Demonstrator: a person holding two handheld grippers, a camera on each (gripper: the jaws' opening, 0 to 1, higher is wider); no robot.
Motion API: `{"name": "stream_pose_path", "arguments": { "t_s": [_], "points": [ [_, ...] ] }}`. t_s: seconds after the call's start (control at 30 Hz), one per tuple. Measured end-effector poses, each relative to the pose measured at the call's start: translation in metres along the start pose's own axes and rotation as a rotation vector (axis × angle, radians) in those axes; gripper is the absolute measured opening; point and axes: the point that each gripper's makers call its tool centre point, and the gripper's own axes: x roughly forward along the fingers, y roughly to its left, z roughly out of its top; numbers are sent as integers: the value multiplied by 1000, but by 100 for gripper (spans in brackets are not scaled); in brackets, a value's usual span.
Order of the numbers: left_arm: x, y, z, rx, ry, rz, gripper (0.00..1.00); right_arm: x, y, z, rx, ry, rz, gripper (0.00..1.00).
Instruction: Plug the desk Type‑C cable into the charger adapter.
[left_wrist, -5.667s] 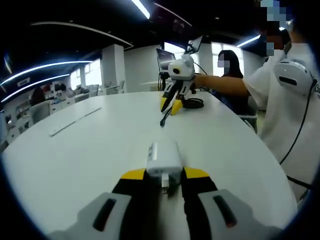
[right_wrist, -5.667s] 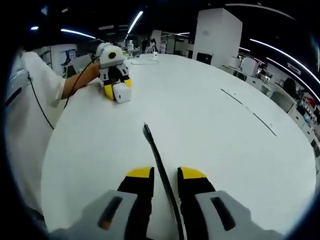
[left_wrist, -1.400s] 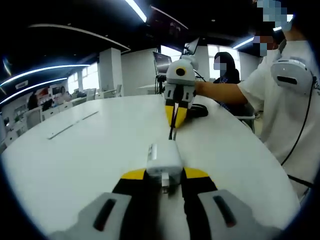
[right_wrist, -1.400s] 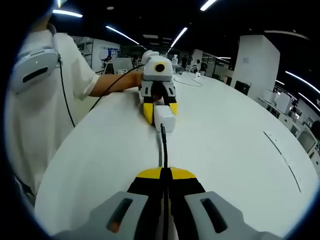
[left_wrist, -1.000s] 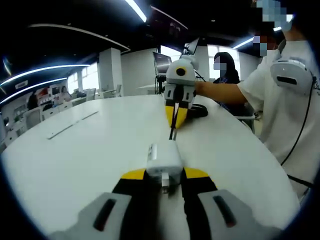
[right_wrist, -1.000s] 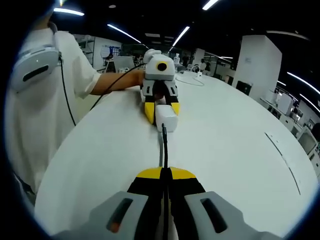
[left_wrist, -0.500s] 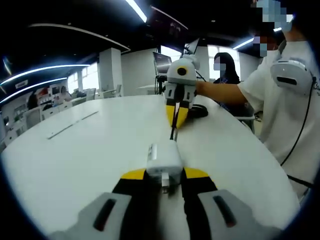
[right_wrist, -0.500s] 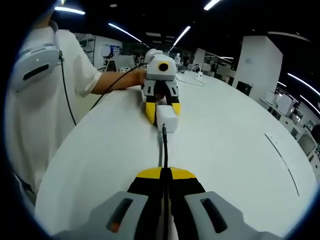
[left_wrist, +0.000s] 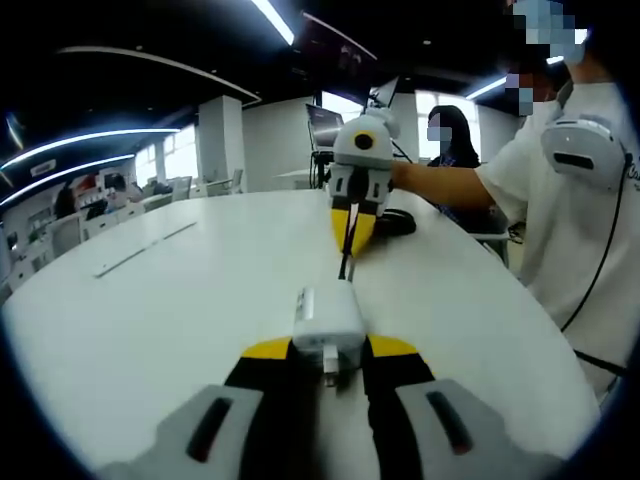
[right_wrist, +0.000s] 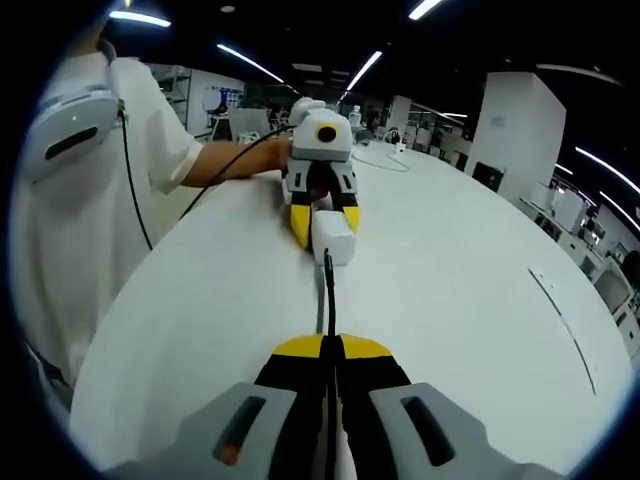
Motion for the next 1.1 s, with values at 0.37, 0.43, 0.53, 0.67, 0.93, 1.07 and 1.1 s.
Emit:
{"name": "stream_pose_path", "arguments": {
  "t_s": [0.37,0.43,0.53,0.67,0.93,1.07,1.1],
  "points": [
    [1,1,0,0,0,1,25,-1,0,1,-4,2,-1,3],
    [1,1,0,1,1,1,25,-2,-1,1,-2,0,4,3],
    [1,1,0,1,0,1,25,-1,-1,1,-7,5,4,3],
    [1,0,0,2,0,0,25,-1,-5,0,-8,8,7,3],
    [2,-1,0,4,0,-7,25,1,-6,0,-2,10,12,3],
    [2,-3,0,6,0,-14,25,2,-5,0,-2,10,16,3],
    [2,-3,0,6,0,-14,25,3,-5,0,0,11,18,3]
  ]
}}
